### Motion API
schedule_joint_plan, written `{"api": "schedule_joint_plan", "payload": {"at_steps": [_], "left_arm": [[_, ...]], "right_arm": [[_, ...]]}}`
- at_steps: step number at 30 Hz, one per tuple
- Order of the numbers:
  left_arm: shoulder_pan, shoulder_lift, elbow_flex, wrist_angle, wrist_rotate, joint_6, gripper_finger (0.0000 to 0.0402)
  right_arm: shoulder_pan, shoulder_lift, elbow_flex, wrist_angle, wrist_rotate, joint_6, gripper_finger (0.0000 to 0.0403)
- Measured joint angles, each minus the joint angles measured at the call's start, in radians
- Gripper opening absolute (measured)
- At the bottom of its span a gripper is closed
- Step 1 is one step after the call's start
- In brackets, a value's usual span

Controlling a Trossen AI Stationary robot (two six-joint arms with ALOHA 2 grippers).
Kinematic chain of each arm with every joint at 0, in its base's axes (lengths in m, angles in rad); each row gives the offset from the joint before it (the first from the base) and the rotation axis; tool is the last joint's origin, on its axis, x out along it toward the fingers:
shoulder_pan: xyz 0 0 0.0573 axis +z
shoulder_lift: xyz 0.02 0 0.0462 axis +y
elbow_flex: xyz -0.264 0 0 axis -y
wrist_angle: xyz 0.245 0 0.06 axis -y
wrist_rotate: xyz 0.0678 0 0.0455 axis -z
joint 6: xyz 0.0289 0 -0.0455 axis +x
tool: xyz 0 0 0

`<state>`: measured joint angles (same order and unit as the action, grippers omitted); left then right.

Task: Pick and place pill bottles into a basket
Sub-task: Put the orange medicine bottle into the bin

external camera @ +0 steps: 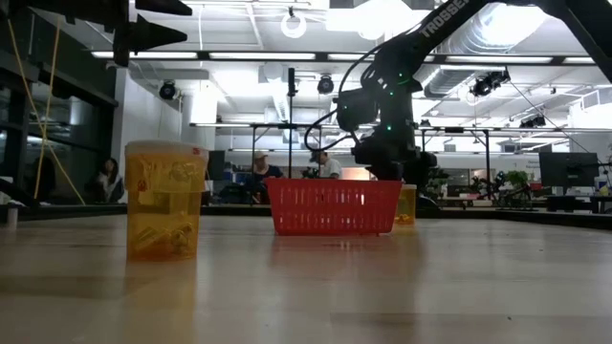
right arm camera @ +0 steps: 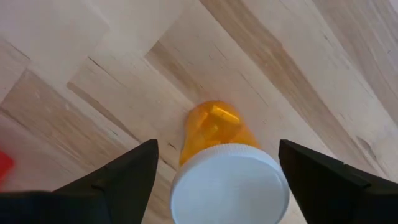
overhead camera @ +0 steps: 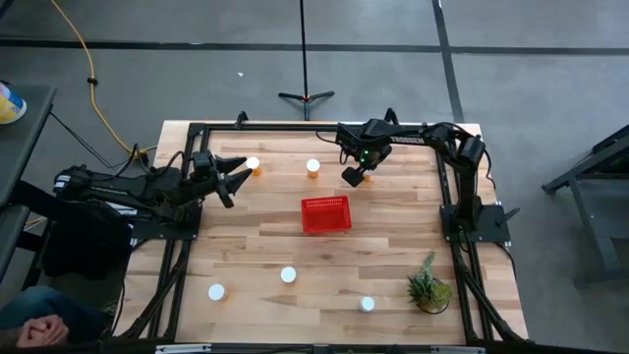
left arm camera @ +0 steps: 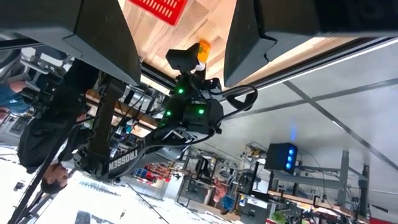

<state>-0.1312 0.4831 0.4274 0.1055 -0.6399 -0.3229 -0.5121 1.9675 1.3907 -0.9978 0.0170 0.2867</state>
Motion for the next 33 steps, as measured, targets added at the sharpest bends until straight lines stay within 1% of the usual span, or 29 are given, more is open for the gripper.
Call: {"api": "schedule_joint_plan", "payload": {"at_steps": [7,33], "left_arm": [[0.0,0.0,0.0,0.0,0.0,0.0,0.0264],[0.0,0.0,0.0,0.0,0.0,0.0,0.0264]], "right_arm": [[0.0,0.0,0.0,0.0,-0.001,0.0,0.0293],[0.0,0.0,0.0,-0.005,0.0,0.001,0.024]]}}
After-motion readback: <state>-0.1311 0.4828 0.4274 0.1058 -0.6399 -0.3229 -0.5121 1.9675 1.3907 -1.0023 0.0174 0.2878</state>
